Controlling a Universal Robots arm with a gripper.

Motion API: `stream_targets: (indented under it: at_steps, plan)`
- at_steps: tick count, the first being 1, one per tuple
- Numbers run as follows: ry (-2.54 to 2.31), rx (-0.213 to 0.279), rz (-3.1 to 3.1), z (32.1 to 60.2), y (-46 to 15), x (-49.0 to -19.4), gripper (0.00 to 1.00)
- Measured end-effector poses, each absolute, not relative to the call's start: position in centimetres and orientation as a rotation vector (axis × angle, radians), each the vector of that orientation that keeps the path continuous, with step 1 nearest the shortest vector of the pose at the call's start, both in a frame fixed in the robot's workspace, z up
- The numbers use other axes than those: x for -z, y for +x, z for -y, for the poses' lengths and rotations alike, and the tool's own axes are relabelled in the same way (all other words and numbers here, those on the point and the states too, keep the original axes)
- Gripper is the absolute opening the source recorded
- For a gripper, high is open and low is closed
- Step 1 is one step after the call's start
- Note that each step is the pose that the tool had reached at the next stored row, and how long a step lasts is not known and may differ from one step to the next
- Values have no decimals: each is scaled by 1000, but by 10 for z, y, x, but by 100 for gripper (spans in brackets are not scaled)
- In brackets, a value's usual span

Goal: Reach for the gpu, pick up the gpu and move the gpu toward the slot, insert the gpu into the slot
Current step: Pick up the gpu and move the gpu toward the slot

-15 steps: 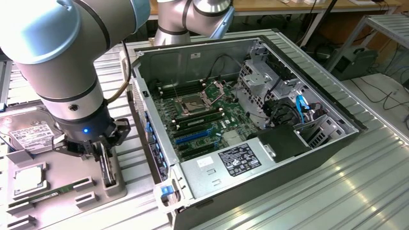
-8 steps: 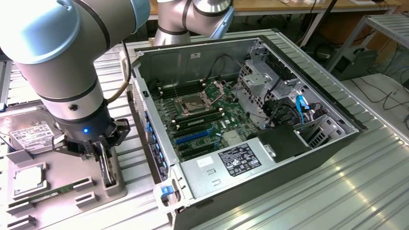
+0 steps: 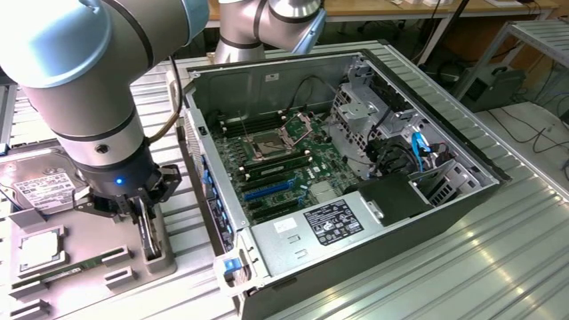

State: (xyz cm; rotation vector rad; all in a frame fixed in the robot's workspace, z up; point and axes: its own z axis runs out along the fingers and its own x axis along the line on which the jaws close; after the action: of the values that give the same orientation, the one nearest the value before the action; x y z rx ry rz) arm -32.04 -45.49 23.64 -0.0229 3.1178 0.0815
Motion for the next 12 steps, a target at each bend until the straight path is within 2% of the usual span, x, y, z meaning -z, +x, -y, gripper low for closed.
stream_targets:
  at_steps: [12]
  plan:
    - [-23,-81,-3118,455,-320,-291,27]
